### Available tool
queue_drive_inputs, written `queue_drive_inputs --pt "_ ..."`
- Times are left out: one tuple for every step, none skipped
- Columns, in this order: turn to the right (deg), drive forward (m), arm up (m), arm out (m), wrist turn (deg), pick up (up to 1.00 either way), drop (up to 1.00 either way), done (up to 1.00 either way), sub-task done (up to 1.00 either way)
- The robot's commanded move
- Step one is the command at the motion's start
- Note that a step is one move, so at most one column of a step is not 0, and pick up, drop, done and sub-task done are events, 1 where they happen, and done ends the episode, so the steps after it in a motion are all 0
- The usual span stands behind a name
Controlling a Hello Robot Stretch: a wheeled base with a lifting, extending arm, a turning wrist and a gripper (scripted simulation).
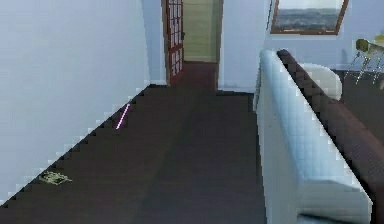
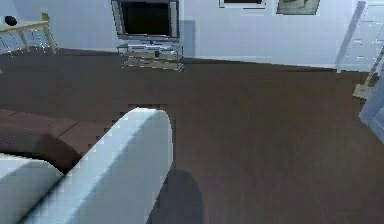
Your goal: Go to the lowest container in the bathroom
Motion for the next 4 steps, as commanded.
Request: queue_drive_inputs --pt "0.0 1.00 0.00 0.00 0.0 0.00 0.00 0.00 0.00" --pt "-3.0 0.00 0.00 0.00 0.0 0.00 0.00 0.00 0.00" --pt "0.0 1.00 0.00 0.00 0.0 0.00 0.00 0.00 0.00" --pt "0.0 1.00 0.00 0.00 0.0 0.00 0.00 0.00 0.00"
